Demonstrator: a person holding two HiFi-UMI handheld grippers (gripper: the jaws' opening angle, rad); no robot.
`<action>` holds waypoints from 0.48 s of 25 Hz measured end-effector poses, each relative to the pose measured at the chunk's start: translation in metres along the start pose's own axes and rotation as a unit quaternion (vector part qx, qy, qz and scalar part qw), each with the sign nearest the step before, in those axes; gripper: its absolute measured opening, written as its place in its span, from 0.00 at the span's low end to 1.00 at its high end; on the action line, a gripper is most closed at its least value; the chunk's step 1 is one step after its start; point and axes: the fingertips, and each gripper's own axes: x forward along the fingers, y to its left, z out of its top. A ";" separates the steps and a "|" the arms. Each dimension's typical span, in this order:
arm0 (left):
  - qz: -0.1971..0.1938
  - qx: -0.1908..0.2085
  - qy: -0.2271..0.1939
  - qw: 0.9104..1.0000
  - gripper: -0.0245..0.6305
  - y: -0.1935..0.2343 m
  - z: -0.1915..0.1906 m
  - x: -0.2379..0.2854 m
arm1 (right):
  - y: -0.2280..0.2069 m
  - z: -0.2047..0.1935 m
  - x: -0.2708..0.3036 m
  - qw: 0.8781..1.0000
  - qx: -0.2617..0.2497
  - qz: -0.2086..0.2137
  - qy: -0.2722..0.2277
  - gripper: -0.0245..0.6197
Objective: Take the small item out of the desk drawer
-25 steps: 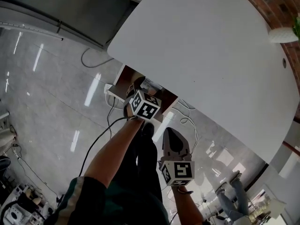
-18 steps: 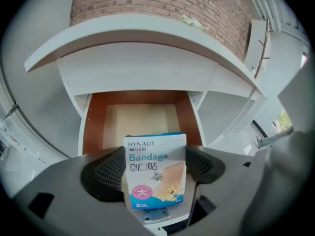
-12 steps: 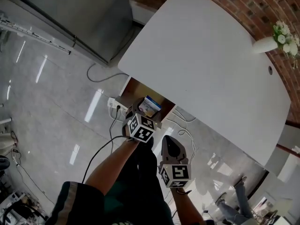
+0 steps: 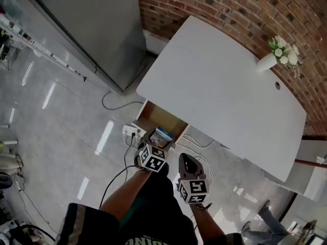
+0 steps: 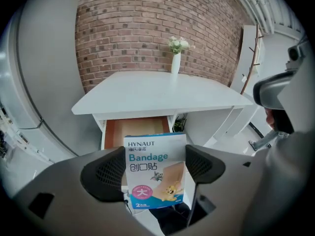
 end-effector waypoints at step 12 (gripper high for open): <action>0.039 -0.006 -0.072 0.997 0.64 0.004 0.042 -0.101 | 0.016 0.046 -0.033 0.999 -0.020 0.019 -0.046 0.08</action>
